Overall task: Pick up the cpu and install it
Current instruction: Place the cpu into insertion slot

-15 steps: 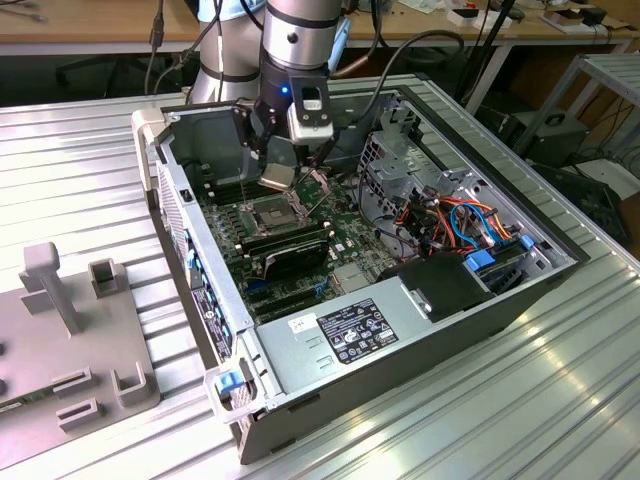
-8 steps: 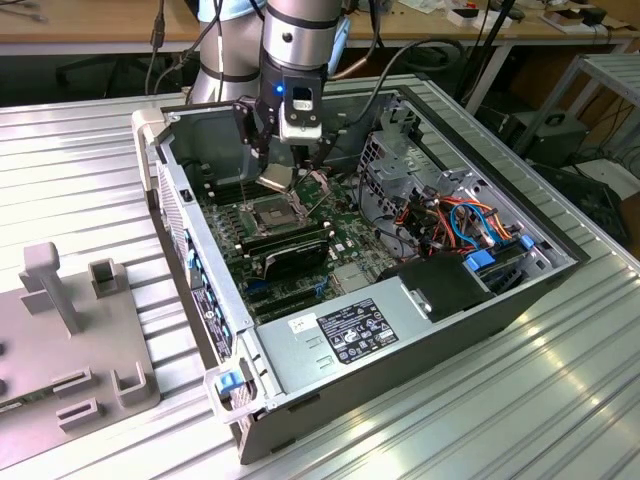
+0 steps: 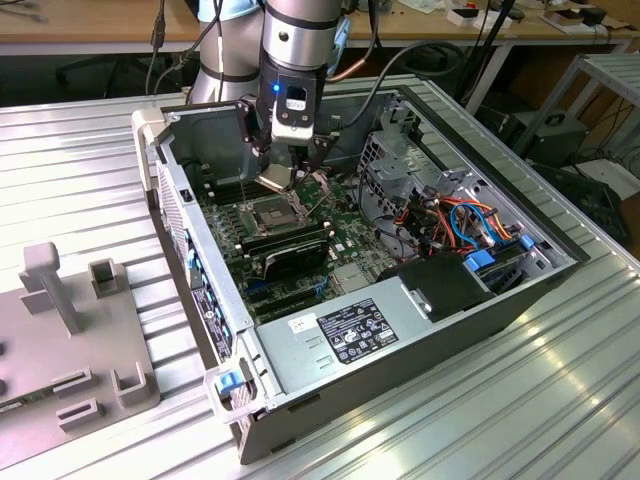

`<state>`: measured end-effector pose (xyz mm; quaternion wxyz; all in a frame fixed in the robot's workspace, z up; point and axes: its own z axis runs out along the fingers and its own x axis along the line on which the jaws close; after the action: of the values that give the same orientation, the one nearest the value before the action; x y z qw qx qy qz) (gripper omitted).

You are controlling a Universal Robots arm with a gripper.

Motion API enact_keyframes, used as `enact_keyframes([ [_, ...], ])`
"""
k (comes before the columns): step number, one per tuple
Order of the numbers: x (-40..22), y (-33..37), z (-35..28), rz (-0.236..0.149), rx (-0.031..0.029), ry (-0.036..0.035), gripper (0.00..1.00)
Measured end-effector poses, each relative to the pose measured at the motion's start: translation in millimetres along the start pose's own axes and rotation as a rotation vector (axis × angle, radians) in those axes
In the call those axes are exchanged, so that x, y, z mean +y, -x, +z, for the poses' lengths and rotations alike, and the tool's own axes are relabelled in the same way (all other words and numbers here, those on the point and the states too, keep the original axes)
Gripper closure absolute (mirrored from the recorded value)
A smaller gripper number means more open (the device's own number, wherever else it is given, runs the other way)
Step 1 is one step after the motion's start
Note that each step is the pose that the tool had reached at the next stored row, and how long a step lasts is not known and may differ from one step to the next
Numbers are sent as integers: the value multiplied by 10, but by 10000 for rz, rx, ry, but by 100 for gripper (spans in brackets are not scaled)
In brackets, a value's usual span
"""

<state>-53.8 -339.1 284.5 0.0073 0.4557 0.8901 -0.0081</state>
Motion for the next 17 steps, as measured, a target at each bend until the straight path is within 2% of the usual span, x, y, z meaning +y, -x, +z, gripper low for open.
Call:
enact_keyframes([
  [12, 0, 0, 0, 25, 1, 0, 45],
  [13, 0, 0, 1, 90, 1, -2, 45],
  [17, 0, 0, 5, 796, 6, -16, 45],
])
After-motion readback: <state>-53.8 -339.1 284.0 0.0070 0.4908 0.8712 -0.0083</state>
